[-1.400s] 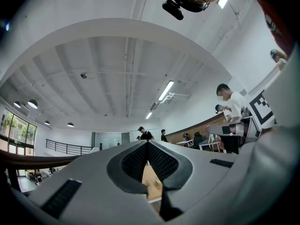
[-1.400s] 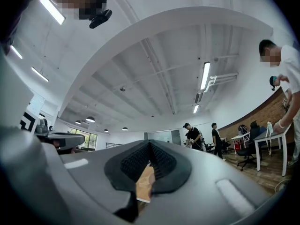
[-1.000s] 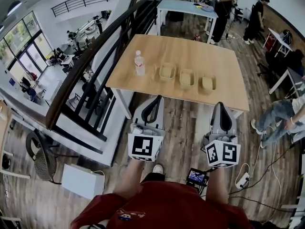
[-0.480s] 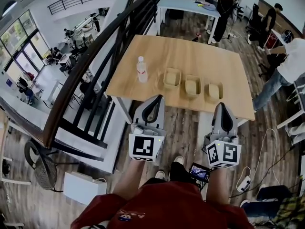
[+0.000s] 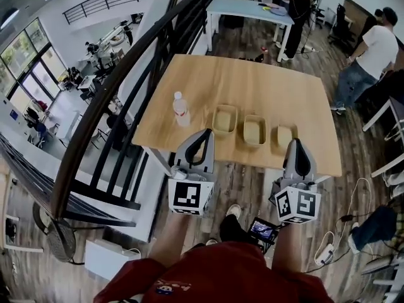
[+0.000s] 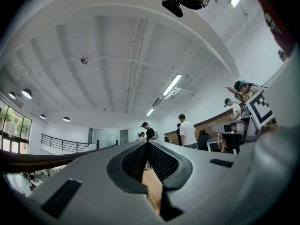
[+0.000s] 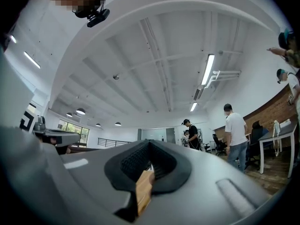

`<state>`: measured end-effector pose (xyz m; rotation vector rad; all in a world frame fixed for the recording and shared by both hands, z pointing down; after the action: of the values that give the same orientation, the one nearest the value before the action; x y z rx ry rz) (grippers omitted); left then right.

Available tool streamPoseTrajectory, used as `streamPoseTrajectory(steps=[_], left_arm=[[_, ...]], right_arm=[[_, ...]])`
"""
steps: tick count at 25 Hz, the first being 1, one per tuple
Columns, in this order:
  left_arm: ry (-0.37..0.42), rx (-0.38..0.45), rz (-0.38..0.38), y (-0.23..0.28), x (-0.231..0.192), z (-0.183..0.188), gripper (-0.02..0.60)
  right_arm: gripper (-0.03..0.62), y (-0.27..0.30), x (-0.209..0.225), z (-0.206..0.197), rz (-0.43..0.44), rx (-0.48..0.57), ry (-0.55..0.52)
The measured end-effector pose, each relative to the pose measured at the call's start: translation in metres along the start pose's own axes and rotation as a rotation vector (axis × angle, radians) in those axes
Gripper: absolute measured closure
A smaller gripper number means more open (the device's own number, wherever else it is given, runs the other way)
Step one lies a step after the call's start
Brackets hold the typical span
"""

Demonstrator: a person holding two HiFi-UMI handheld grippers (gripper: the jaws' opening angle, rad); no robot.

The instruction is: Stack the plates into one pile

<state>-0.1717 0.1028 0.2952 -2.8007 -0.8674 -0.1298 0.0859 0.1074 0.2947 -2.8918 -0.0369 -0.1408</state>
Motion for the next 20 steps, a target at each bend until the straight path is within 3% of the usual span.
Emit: streamPoseTrajectory(steps=[4, 9, 16, 20], left_arm=[[0.023, 0.0, 0.009, 0.039, -0.007, -0.034, 0.577], [0.01, -0.042, 0.003, 0.097, -0.046, -0.009, 0.577], [0.039, -0.069, 0.0, 0.159, -0.065, -0.022, 0.577], [0.017, -0.065, 0.01, 0.172, -0.086, -0.028, 0.577]], right_arm=[[0.586, 0.036, 0.02, -0.041, -0.002, -0.002, 0.022], [0.586, 0.105, 0.014, -0.018, 0.0, -0.027, 0.012], [0.586, 0.166, 0.031, -0.039, -0.002, -0.032, 0.055], [0.586, 0.189, 0.023, -0.047, 0.003, -0.044, 0.065]])
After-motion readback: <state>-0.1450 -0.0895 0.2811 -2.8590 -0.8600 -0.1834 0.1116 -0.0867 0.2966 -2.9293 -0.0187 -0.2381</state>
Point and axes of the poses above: the fingertips, and each gripper's own axes: y forward along the fingers, x to its right, z out of its top, the point moved 6 cm from there along -y, backward along the fingers, and after that the axes turned 15 degrees about -z, right-handed, at the moved point
